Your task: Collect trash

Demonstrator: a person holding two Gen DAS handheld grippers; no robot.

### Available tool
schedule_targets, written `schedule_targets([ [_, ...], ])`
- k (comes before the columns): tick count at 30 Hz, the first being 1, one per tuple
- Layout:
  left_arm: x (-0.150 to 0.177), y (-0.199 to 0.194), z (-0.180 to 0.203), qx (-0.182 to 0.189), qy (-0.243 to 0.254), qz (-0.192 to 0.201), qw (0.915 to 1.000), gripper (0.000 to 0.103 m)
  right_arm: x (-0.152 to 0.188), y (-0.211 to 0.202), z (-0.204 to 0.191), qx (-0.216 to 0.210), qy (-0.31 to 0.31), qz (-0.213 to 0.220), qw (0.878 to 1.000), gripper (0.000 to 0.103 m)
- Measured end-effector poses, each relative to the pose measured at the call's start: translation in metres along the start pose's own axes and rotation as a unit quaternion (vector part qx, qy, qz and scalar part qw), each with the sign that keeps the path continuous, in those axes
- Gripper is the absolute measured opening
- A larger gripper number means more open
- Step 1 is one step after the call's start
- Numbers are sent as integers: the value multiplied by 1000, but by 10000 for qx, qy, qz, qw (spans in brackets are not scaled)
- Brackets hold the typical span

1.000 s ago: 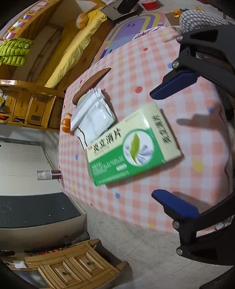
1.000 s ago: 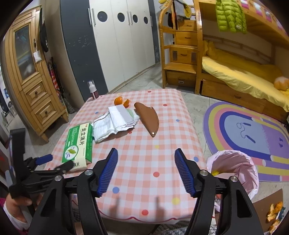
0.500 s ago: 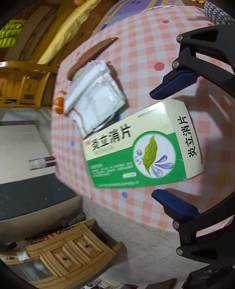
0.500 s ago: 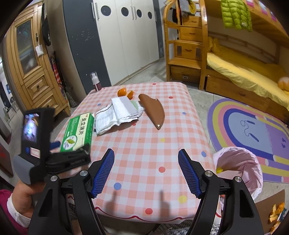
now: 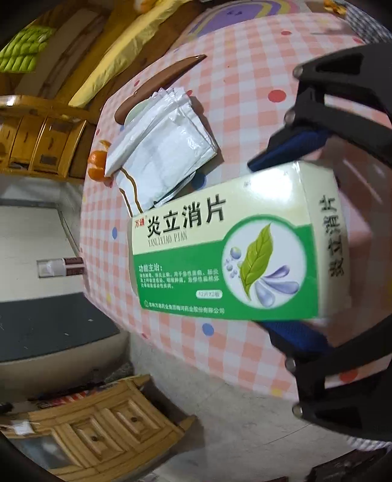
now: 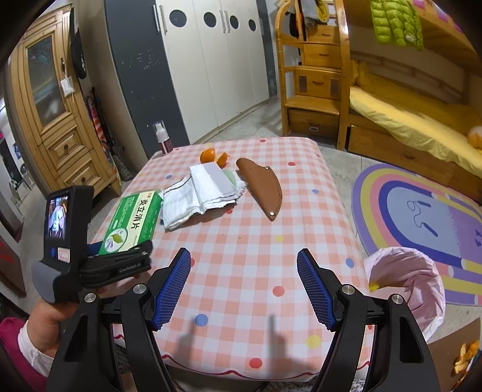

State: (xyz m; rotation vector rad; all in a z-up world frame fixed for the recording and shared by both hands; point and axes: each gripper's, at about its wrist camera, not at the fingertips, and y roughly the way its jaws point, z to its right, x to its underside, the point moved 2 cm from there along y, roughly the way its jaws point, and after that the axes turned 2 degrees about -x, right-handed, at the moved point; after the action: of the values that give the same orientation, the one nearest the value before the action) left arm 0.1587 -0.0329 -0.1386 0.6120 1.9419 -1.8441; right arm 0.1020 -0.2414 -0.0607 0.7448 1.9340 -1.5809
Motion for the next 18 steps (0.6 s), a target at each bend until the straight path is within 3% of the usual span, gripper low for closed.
schedule_targets([
  [4, 7, -9, -3, 265, 88, 142, 9995, 83, 6, 8, -3, 28, -23, -102, 9999, 54],
  [7, 12, -23, -8, 417, 187, 252, 9986, 82, 7, 16, -8, 19, -120, -196, 9997, 52],
  [10, 12, -38, -19, 474, 195, 405, 9979, 82, 3, 23, -12, -14, -166, -215, 9996, 53],
  [13, 8, -45, -31, 572, 76, 427, 9974, 83, -3, 35, -16, -87, -241, -253, 9994, 71],
  [18, -6, -43, -44, 558, -29, 512, 9971, 83, -20, 63, -28, -209, -415, -305, 9985, 74],
])
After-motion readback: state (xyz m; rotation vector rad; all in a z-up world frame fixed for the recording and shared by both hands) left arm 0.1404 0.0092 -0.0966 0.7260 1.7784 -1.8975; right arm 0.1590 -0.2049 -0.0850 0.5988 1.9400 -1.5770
